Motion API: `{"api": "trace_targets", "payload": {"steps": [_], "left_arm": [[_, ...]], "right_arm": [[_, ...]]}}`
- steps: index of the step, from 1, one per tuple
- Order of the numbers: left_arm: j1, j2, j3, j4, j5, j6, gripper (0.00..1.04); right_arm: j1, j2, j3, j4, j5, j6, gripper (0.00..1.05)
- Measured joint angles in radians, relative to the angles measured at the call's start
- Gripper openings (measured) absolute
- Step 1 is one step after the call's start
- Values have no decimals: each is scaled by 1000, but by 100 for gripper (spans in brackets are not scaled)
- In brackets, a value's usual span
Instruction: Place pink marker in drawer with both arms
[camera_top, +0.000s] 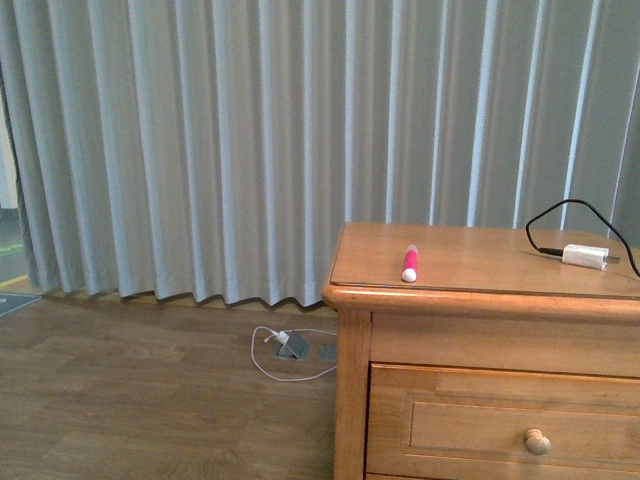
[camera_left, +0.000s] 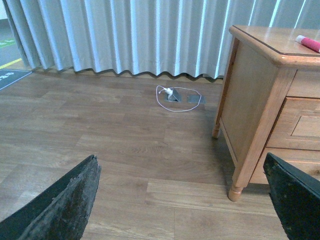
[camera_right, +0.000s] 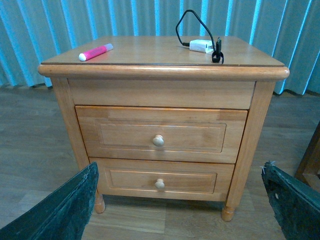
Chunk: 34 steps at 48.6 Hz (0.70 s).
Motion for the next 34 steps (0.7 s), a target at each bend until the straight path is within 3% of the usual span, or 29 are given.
{"api": "trace_targets", "payload": {"steps": [34], "left_arm": [[0,0,0,0,0,0,99]], "right_arm": [[0,0,0,0,0,0,96]]}}
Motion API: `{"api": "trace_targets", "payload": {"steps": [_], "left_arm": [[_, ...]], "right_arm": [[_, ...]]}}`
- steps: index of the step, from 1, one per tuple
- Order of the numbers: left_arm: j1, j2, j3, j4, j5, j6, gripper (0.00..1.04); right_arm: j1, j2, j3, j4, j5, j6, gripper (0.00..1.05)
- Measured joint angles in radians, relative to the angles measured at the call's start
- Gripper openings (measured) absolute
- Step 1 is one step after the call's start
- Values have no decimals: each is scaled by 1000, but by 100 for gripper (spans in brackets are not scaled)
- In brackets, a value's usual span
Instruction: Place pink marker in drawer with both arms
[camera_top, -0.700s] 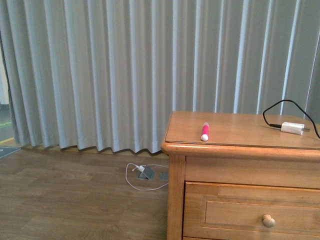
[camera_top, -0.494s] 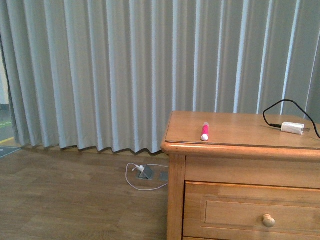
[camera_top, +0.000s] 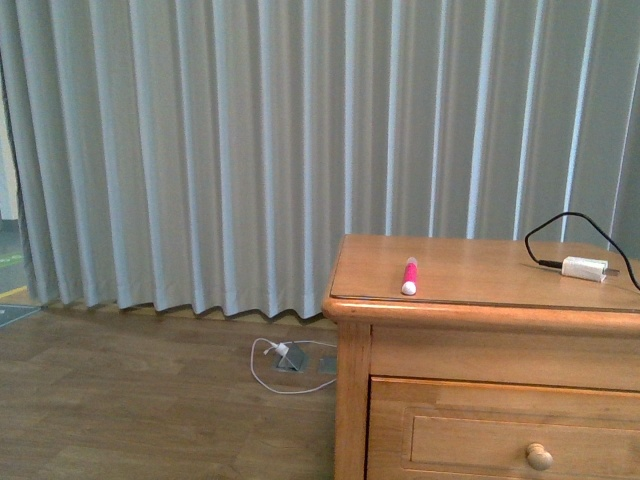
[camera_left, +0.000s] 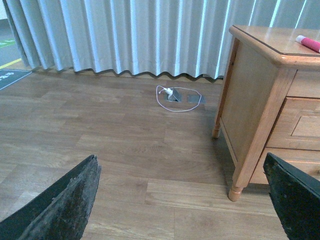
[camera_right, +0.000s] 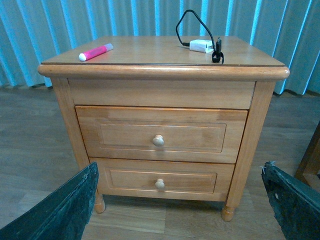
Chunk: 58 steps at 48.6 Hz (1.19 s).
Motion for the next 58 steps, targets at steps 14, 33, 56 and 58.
{"api": "trace_targets", "payload": {"steps": [14,33,56,58], "left_arm": [[0,0,0,0,0,0,99],[0,0,0,0,0,0,99],[0,0,0,0,0,0,99],[0,0,0,0,0,0,99]], "right_arm": [[0,0,0,0,0,0,96],[-14,309,116,-129,-219,84,96],[197,1324,398,511,-24,88,96],[199,1384,430,535,-11,89,96]]}}
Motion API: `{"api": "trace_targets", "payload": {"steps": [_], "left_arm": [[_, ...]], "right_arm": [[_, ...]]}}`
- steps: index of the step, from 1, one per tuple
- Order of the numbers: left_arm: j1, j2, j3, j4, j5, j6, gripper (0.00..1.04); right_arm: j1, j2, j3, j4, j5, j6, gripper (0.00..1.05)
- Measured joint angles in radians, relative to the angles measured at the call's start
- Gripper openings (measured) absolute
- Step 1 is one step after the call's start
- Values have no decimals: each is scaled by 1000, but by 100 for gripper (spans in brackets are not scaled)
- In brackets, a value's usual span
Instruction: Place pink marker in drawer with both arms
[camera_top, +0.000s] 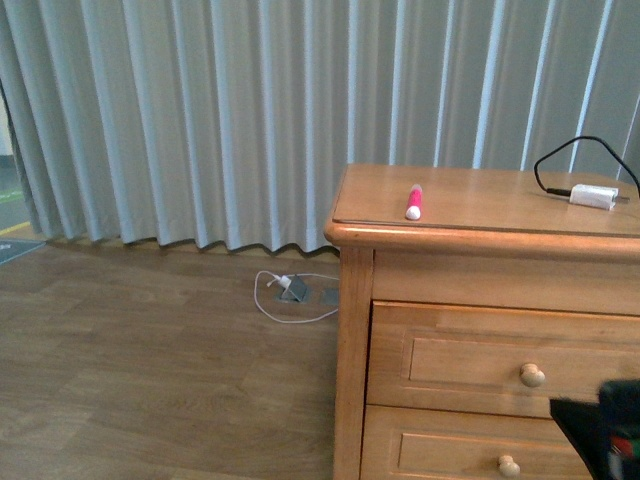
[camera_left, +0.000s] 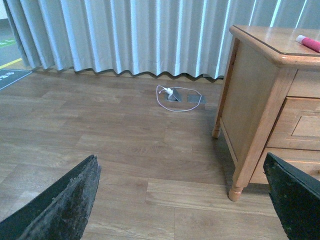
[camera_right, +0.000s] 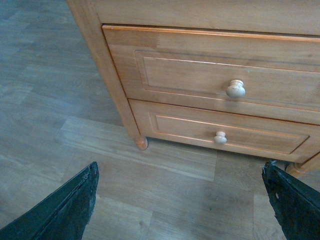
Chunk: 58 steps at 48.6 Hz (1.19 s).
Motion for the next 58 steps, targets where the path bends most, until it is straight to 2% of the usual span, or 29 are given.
{"api": "trace_targets", "payload": {"steps": [28,58], "left_arm": [[0,0,0,0,0,0,99],[0,0,0,0,0,0,99]], "right_arm": [[-34,579,411,165,130,-13,96],[-82,848,643,164,163,-50,96]]}}
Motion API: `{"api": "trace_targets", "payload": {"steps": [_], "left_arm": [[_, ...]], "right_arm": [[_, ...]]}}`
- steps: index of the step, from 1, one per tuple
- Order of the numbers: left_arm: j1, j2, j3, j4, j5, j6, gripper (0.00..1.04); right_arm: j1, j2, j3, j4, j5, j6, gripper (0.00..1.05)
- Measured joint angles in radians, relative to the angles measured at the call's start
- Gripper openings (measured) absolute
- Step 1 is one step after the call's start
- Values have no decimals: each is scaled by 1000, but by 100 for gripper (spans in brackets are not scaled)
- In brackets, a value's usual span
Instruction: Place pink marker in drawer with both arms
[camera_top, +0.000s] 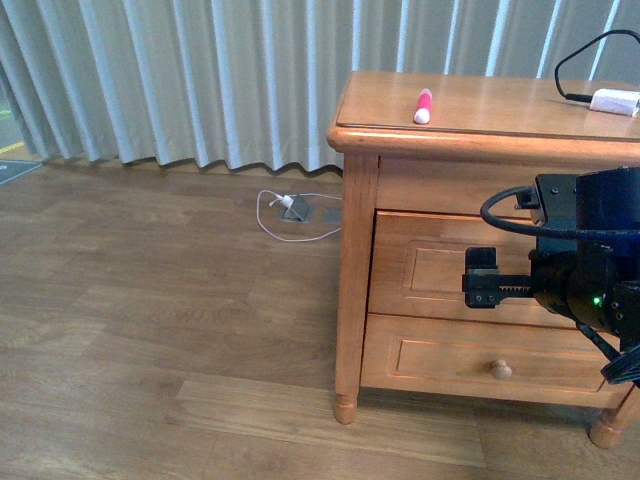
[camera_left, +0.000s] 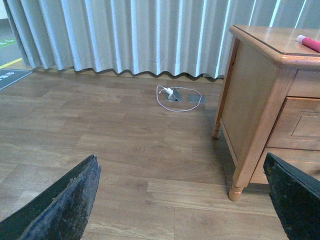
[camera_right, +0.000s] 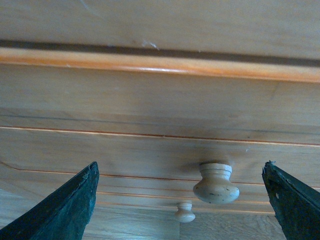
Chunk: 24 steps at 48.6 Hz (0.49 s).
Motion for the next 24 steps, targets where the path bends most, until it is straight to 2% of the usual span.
{"api": "trace_targets", "payload": {"steps": [24], "left_arm": [[0,0,0,0,0,0,99]], "right_arm": [[-29,40,22,10,-11,-14,96]]}}
